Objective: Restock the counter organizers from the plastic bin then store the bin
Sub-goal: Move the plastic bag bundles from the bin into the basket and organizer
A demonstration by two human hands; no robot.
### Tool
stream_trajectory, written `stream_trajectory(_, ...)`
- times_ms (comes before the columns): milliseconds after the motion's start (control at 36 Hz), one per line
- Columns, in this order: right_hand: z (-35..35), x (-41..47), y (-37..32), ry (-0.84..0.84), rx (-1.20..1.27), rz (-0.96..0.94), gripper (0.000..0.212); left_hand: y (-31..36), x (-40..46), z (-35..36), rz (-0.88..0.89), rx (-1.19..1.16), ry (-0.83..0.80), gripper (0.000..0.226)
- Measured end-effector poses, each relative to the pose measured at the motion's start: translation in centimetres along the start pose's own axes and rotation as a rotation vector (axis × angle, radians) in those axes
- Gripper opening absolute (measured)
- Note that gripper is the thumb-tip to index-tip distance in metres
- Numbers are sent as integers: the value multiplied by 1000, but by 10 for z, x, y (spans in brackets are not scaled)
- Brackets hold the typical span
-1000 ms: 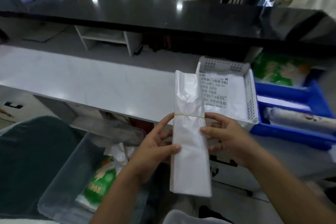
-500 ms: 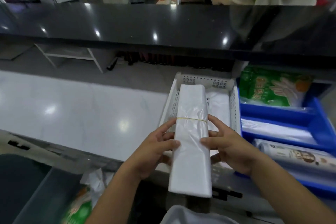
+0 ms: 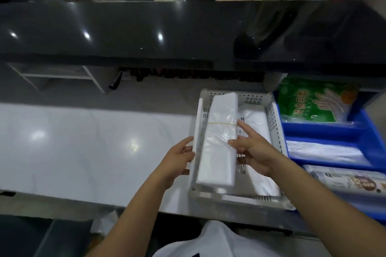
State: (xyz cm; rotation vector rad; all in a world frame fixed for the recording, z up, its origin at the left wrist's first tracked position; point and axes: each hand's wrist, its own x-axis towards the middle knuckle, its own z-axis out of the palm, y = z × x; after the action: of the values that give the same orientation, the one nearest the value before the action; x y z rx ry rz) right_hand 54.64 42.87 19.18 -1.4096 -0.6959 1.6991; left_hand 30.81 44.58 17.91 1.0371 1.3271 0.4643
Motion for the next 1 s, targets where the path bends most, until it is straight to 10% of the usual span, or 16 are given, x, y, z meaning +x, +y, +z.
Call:
stream_trajectory(444,43,30,41,256,-871,-20,74,-16,16,-15,14,-122,-104,49)
stream_trajectory(1000,60,23,41,164,-1518,-29,79,-15,9,-13,2,-114,-64,47)
